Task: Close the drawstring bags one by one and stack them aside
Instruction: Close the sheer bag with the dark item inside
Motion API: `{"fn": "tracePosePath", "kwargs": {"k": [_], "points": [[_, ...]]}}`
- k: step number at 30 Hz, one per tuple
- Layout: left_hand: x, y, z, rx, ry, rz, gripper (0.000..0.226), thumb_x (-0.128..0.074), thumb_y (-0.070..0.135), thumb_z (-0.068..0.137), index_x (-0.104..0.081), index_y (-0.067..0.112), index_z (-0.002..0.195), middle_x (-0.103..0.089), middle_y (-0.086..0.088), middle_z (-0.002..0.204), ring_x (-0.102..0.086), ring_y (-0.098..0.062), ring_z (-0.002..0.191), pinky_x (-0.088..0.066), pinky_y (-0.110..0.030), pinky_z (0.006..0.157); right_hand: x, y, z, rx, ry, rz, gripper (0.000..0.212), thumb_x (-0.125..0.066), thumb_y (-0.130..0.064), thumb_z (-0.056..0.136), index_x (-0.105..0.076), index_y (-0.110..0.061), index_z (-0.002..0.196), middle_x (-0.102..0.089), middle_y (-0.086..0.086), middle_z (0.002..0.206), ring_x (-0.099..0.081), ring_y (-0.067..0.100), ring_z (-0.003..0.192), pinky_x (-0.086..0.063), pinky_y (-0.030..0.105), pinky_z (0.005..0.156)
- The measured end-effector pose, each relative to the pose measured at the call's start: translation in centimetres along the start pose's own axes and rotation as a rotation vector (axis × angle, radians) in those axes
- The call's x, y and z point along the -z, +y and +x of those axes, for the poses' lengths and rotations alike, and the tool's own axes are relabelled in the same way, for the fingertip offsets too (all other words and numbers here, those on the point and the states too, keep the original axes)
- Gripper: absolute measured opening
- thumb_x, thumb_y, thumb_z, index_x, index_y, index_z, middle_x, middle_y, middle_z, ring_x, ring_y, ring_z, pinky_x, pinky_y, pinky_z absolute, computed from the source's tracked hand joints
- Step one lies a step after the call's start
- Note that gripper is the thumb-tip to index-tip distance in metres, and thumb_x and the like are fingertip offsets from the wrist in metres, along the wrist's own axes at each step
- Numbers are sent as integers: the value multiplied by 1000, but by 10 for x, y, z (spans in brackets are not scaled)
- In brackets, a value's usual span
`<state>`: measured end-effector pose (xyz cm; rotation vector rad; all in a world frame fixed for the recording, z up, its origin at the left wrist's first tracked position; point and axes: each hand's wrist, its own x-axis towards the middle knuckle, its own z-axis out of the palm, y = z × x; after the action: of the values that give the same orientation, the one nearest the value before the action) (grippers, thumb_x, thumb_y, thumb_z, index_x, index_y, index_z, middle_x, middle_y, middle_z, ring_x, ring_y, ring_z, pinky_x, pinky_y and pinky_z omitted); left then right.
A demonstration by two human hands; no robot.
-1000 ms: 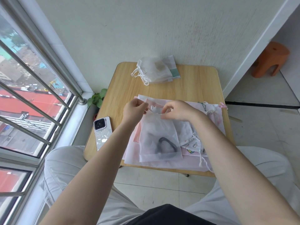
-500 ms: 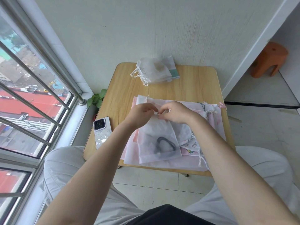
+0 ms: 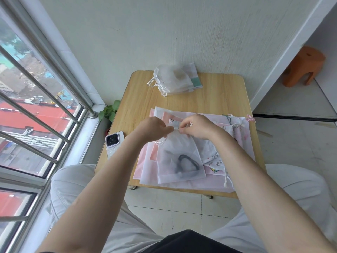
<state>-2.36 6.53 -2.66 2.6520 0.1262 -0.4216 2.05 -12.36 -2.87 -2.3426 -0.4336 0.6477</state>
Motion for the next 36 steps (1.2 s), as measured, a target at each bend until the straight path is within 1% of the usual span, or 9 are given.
{"fn": "tracePosePath", "kwargs": {"k": [6, 13, 17, 19, 21, 24, 28, 33, 36], "points": [[1, -4, 0, -72, -30, -84, 8, -68, 33, 84, -71, 26, 82, -66, 12, 88, -59, -7, 83, -39, -14, 61, 0, 1, 0, -9, 19, -38, 9, -69, -30, 88, -70, -26, 80, -63, -6, 70, -52, 8, 70, -39, 26, 63], [8, 5, -8, 19, -35, -534, 33, -50, 26, 92, -72, 6, 77, -71, -5, 69, -63, -13, 63, -48, -26, 70, 1, 2, -1, -20, 37, -55, 8, -69, -29, 88, -69, -28, 79, -61, -12, 75, -57, 8, 75, -38, 22, 60], [7, 5, -6, 56, -52, -400, 41, -50, 40, 96, -71, 12, 74, -43, -4, 56, -43, -18, 50, -43, -30, 60, 0, 2, 0, -21, 41, -66, 8, -69, -31, 87, -69, -29, 80, -61, -12, 80, -58, 9, 81, -40, 22, 63], [7, 4, -6, 45, -79, -573, 35, -52, 33, 97, -68, 11, 75, -36, 1, 54, -33, -16, 51, -33, -27, 52, 0, 1, 0, -18, 45, -62, 8, -69, -30, 87, -70, -27, 81, -60, -12, 79, -57, 9, 79, -39, 21, 62], [5, 4, -7, 10, -97, -791, 31, -51, 29, 100, -66, 11, 80, -41, 5, 57, -34, -13, 53, -29, -23, 50, 0, 0, -1, -14, 45, -58, 7, -70, -31, 87, -71, -26, 83, -62, -9, 81, -57, 10, 77, -39, 20, 62], [-4, 4, -6, -27, -71, -898, 27, -50, 25, 101, -68, 12, 86, -60, 7, 78, -47, -12, 65, -35, -22, 56, -1, -2, -3, -19, 37, -67, 6, -68, -31, 88, -70, -26, 85, -61, -10, 79, -57, 12, 79, -38, 20, 61], [-16, 5, -5, -9, -99, -953, 22, -51, 19, 100, -71, 11, 98, -67, 2, 93, -48, -13, 63, -32, -22, 56, -2, -2, -5, -35, 32, -108, 7, -67, -33, 89, -67, -27, 86, -61, -6, 90, -57, 15, 87, -38, 23, 63], [-19, 14, -5, 113, 91, -806, 21, -70, 27, 89, -75, 7, 85, -58, 5, 63, -37, -9, 44, -33, -17, 47, 1, -3, -7, -92, 10, -133, 25, -70, -37, 84, -71, -14, 76, -68, -1, 80, -53, 11, 66, -38, 24, 56], [-20, 18, -2, 93, 115, -653, 32, -71, 26, 87, -62, 3, 66, -43, 2, 55, -29, -8, 42, -26, -17, 44, 8, -6, -9, -86, 19, -76, 21, -67, -30, 85, -70, -12, 74, -70, 0, 76, -51, 9, 61, -37, 25, 57]]}}
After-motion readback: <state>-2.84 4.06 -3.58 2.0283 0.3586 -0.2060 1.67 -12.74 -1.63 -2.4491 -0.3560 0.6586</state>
